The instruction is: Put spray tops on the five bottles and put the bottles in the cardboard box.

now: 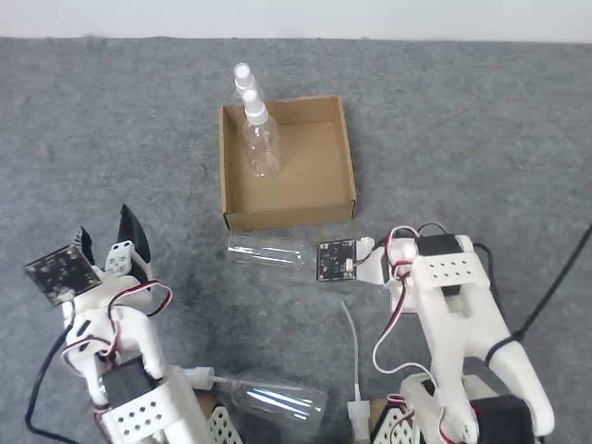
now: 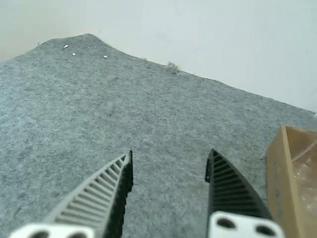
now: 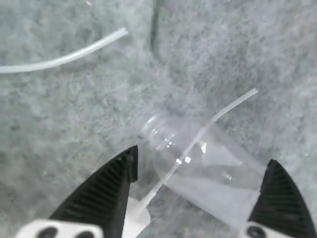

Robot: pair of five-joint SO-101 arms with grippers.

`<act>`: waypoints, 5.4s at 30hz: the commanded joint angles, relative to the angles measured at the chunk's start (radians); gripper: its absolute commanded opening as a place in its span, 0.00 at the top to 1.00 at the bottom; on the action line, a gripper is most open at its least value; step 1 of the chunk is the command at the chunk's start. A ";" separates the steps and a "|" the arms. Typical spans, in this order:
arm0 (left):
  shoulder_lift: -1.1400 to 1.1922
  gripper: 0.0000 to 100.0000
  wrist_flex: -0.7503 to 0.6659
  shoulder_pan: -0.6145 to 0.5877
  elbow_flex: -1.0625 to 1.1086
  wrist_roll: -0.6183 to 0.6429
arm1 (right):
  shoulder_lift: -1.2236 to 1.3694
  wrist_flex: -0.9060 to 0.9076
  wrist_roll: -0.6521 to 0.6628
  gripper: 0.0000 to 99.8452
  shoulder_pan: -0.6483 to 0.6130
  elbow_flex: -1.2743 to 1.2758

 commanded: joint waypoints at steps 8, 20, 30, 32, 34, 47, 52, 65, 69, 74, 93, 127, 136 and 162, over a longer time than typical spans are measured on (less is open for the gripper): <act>-0.021 0.77 -0.034 0.002 -0.010 -0.011 | -0.045 -0.101 -0.103 0.67 0.007 0.012; -0.021 0.77 -0.034 0.002 -0.010 -0.011 | -0.045 -0.120 -0.350 0.67 0.007 0.012; -0.021 0.77 -0.034 0.002 -0.010 -0.011 | -0.045 -0.116 -0.594 0.67 -0.019 0.012; -0.021 0.77 -0.034 0.002 -0.010 -0.011 | -0.045 -0.114 -0.655 0.67 -0.033 0.012; -0.021 0.77 -0.034 0.000 -0.010 -0.011 | -0.045 -0.113 -0.704 0.67 -0.048 0.012; -0.021 0.77 -0.034 -0.002 -0.010 -0.011 | -0.044 0.007 -0.936 0.67 -0.065 -0.104; -0.021 0.77 -0.034 -0.003 -0.010 -0.011 | -0.044 0.008 -0.944 0.67 -0.065 -0.107; -0.021 0.77 -0.034 -0.003 -0.010 -0.011 | -0.044 0.008 -0.752 0.67 -0.065 -0.130; -0.021 0.77 -0.034 -0.002 -0.010 -0.011 | -0.044 0.008 -0.726 0.67 -0.067 -0.130; -0.021 0.77 -0.034 0.000 -0.010 -0.011 | -0.042 0.010 -0.724 0.67 -0.093 -0.135; -0.021 0.77 -0.032 0.000 -0.008 -0.011 | 0.191 0.133 -0.552 0.75 -0.038 -0.341; -0.021 0.77 -0.032 0.000 -0.008 -0.011 | 0.311 0.128 -0.324 0.75 0.050 -0.377; -0.021 0.77 -0.032 0.000 -0.008 -0.011 | 0.311 0.105 -0.328 0.83 0.044 -0.374; -0.021 0.77 -0.032 0.000 -0.008 -0.011 | 0.298 0.008 -0.342 0.94 0.044 -0.328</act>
